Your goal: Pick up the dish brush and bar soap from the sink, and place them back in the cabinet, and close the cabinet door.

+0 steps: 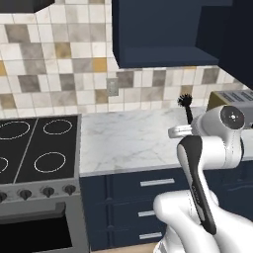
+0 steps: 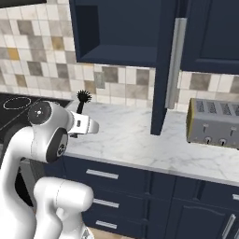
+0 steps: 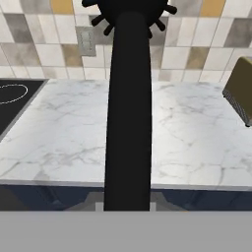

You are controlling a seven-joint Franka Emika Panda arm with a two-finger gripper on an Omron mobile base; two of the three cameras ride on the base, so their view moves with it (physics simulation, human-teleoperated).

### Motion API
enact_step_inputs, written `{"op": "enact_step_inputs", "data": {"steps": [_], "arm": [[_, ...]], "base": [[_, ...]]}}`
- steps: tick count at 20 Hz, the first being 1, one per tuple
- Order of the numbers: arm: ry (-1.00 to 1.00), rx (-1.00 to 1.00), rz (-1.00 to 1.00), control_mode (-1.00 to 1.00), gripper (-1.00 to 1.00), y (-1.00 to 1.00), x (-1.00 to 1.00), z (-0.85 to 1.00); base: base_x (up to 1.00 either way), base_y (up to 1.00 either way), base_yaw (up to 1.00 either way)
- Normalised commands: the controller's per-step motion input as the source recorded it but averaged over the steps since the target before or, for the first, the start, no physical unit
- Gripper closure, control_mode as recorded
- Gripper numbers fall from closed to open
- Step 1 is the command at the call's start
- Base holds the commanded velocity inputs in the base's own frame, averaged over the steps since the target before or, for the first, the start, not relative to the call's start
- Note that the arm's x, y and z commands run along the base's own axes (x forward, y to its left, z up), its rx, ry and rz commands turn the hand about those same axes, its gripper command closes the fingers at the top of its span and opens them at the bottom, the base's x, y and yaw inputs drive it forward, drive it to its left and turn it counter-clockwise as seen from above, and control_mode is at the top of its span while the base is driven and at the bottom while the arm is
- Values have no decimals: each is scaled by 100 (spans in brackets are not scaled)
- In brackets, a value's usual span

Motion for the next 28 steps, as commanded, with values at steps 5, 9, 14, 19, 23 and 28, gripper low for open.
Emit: {"op": "enact_step_inputs", "data": {"steps": [5, 9, 14, 19, 23, 28], "arm": [[0, 0, 0, 100, 100, 0, 0, 0], [0, 0, 0, 100, 100, 0, 0, 0], [0, 0, 0, 100, 100, 0, 0, 0], [0, 0, 0, 100, 100, 0, 0, 0], [0, 0, 0, 100, 100, 0, 0, 0], [0, 0, 0, 100, 100, 0, 0, 0]], "base": [[25, -4, -8], [18, 0, -14], [21, 0, -15], [26, 0, -9], [27, 0, -1], [47, -1, 0]]}}
